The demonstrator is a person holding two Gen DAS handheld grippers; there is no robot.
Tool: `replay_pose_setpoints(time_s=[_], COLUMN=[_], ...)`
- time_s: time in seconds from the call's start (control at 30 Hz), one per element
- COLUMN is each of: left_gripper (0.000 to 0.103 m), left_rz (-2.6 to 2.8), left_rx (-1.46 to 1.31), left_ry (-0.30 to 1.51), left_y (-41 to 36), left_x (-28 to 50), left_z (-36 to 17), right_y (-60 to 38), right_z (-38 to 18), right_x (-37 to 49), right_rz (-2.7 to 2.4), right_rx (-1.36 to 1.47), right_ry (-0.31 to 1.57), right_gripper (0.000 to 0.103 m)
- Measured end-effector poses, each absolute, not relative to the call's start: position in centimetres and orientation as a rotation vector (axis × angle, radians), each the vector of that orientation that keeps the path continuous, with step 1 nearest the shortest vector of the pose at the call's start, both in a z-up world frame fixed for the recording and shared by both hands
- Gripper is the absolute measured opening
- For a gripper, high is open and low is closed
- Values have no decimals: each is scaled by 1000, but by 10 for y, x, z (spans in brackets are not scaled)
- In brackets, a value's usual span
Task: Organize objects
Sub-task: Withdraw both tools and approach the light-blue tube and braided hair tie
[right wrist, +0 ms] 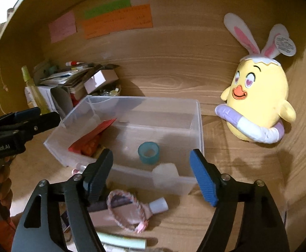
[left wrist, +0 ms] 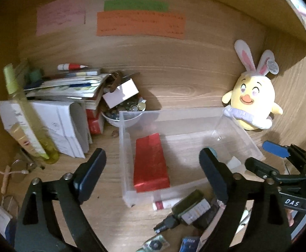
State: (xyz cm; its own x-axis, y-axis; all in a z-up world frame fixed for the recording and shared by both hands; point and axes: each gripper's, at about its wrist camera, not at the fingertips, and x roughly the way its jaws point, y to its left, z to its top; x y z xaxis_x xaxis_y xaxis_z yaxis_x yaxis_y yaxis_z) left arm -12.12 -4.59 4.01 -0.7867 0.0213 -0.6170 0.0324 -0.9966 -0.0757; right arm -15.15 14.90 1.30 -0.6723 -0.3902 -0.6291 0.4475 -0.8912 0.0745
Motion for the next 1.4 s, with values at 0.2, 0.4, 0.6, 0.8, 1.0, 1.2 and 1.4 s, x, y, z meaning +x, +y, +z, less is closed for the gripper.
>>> replay_pose_setpoints(time_s=[0.2, 0.4, 0.6, 0.8, 1.0, 1.2, 1.4], left_gripper=[97, 97, 97, 97, 97, 97, 86], left_rz=[-2930, -2859, -2812, -2776, -2762, -2768, -2748], left_rx=[1036, 1099, 1186, 1273, 1341, 1359, 1383], left_ry=[119, 93, 143, 107, 110, 94, 121], left_y=[-52, -59, -66, -61, -57, -56, -64], left_x=[-97, -77, -57, -43, -33, -21, -19], left_z=[34, 13, -10, -33, -51, -61, -69], right_y=[162, 173, 179, 176, 168, 163, 151], right_z=[10, -3, -22, -40, -61, -61, -61], right_x=[-133, -120, -104, -97, -93, -97, -108], right_rz=[-2506, -2487, -2475, -2444, -2402, -2417, -2401], right_rx=[936, 991, 1050, 1108, 1178, 1173, 1186], right_ry=[58, 23, 14, 13, 16, 45, 64], right_gripper=[78, 78, 78, 78, 78, 78, 69])
